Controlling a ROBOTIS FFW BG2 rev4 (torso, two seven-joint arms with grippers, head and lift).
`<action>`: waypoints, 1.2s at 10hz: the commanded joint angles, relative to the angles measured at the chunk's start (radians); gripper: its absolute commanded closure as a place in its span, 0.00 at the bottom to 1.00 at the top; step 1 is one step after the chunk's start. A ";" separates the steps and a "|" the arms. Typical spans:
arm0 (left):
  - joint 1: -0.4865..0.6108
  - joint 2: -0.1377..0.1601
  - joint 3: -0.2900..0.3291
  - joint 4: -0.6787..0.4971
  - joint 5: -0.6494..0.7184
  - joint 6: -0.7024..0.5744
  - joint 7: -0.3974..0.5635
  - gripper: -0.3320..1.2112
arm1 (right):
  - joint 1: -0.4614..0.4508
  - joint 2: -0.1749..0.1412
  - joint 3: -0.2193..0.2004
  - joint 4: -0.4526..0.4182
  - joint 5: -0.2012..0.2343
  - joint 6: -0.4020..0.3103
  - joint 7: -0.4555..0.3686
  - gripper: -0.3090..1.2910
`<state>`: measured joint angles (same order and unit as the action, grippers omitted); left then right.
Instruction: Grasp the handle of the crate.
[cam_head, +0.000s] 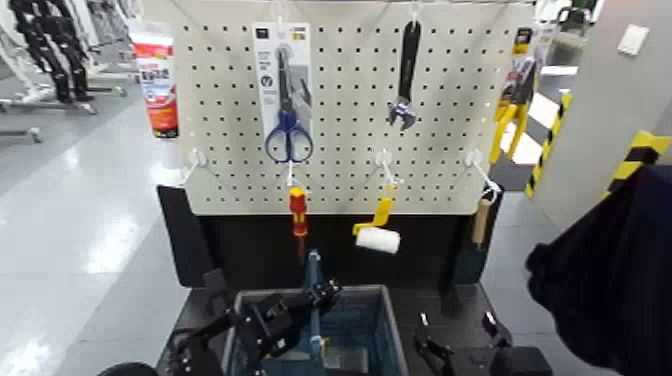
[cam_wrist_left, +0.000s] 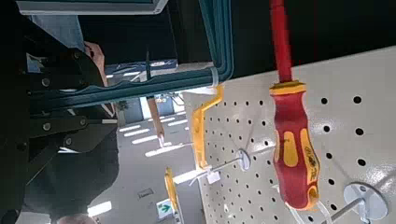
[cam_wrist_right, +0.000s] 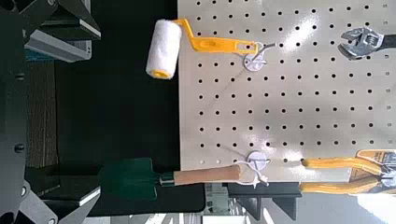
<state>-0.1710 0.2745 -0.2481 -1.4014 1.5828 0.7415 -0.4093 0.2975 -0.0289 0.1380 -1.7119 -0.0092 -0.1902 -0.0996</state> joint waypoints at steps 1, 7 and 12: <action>0.022 -0.011 0.001 -0.031 0.006 -0.016 0.006 0.98 | 0.002 0.001 -0.005 0.000 0.002 0.000 0.000 0.28; 0.146 -0.018 0.059 -0.217 0.085 -0.022 0.113 0.98 | 0.002 0.003 -0.008 0.000 0.003 -0.003 0.000 0.28; 0.209 -0.005 0.078 -0.369 0.157 -0.005 0.219 0.98 | 0.003 0.004 -0.011 0.000 0.009 -0.008 -0.002 0.28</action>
<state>0.0372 0.2686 -0.1692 -1.7651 1.7354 0.7356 -0.1901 0.3002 -0.0245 0.1271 -1.7118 -0.0005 -0.1980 -0.1012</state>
